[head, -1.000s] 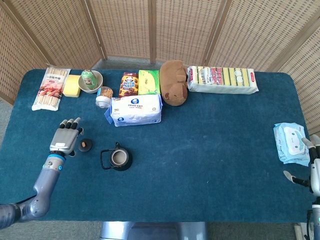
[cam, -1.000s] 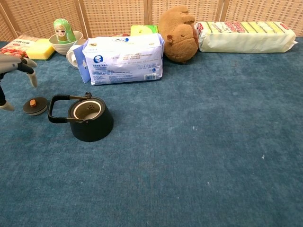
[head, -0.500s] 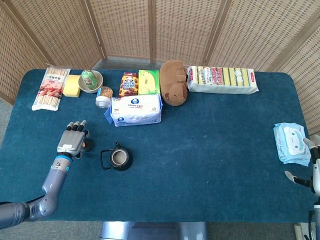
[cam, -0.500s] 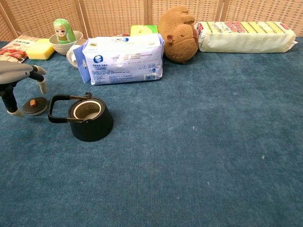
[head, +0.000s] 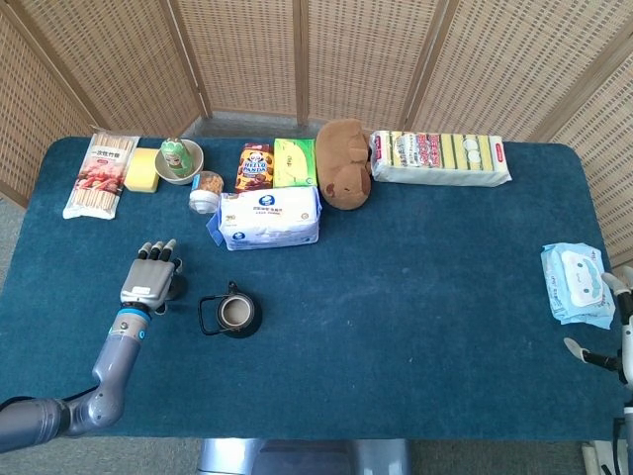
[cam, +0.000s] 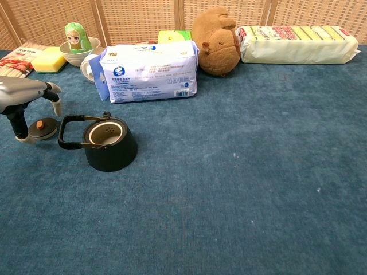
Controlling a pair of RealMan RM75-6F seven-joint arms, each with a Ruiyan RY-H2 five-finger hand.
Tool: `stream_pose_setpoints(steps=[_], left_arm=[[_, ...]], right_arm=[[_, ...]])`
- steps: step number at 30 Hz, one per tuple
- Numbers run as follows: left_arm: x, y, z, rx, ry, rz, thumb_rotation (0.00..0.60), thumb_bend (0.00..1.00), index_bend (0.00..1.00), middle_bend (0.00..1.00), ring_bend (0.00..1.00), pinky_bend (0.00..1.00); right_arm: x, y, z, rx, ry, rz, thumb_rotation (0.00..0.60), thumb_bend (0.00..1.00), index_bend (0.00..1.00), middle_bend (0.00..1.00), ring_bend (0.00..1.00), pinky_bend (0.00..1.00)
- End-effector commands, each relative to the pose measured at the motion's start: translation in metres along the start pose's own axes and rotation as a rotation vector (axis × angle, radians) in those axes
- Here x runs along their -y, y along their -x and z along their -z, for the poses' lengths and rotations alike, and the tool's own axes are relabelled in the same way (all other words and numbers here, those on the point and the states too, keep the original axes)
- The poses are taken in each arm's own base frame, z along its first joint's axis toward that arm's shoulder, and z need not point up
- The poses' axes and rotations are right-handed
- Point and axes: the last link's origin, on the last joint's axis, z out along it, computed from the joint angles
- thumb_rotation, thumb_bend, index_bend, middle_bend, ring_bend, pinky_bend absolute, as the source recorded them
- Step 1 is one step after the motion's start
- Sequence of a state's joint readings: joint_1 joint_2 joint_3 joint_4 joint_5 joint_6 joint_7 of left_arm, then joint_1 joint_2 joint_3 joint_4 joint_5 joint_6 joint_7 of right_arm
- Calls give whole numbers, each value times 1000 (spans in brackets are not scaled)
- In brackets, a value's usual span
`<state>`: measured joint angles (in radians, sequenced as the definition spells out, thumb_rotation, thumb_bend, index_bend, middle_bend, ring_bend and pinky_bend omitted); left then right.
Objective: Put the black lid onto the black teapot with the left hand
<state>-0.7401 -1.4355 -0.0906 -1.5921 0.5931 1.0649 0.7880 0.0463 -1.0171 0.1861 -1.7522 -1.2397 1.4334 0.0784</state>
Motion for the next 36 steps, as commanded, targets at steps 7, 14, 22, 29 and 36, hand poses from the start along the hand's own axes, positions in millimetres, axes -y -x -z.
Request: stream_pose_setpoints(steps=[7,14,22,29,36], left_arm=[[0,1,-2,6,-9,3,600,160,299,0,0,47],[-2,3,-3,13,-3,-2,600,173,299,0,0,47],[-6,4,-4,11,-8,-26,600,200,299,0,0,47],[-6,6,-3,7,-13,-49,600,250,382,0,0,47],[-5,6,-1,-9,-14,-63,600,262,397,0,0,47]], right_arm=[[0,-1,0,-3,-1,-8,600,60,129,7,0,0],[0,-1,0,3,-2,-12,600,60,129,7,0,0],[1,-1,1,4,-8,-16,600,60,129,7,0,0],[1,0,1,5,-11,-16,600,60,129,7,0,0],[1,0,2,6,-14,-19,600,61,129,8,0,0]])
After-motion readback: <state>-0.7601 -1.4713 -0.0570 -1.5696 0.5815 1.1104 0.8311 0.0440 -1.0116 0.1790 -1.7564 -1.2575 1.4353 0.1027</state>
